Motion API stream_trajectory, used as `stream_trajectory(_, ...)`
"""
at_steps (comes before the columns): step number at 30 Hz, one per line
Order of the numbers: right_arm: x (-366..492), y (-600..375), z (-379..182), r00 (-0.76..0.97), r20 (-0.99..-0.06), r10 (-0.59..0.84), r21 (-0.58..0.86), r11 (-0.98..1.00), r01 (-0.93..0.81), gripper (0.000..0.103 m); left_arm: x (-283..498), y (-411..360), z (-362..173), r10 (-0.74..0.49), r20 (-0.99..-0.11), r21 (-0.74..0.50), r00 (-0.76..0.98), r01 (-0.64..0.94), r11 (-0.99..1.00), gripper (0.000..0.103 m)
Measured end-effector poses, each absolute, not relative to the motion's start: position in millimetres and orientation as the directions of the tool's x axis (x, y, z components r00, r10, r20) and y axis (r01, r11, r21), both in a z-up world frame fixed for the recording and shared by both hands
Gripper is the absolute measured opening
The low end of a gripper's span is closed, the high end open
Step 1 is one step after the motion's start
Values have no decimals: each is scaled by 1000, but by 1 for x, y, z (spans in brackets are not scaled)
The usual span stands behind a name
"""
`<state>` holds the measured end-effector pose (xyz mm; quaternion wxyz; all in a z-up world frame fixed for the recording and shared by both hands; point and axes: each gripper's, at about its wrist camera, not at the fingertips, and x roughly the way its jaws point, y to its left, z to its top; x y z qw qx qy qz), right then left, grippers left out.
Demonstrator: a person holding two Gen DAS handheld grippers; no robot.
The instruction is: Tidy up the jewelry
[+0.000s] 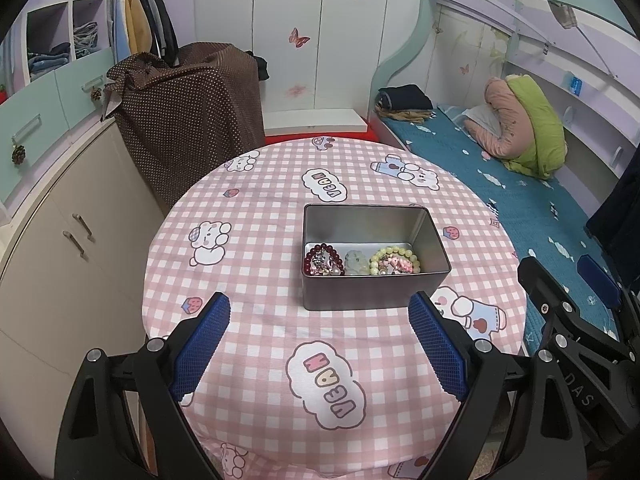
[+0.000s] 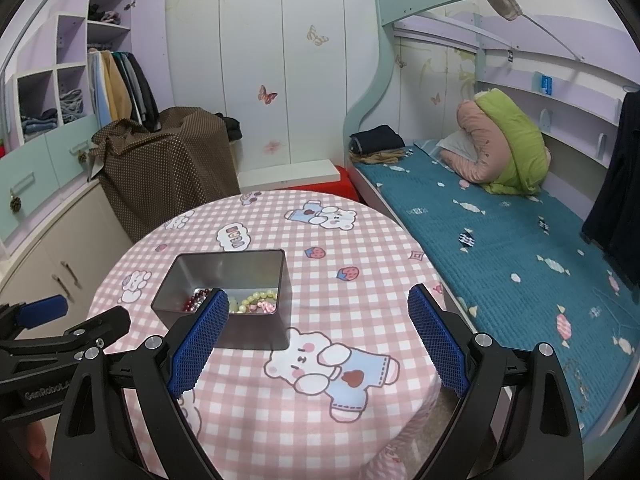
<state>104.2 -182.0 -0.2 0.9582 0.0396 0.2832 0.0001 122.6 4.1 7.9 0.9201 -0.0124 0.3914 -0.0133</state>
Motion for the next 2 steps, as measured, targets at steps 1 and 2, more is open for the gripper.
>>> stream_trajectory(1, 105, -182, 0, 840, -543, 22, 76, 997, 23, 88, 123, 4, 8, -34, -719, -33, 694, 14, 999, 88)
stream_trajectory(2, 105, -182, 0, 840, -543, 22, 76, 997, 22, 88, 123, 4, 8, -32, -718, -32, 695, 14, 999, 88)
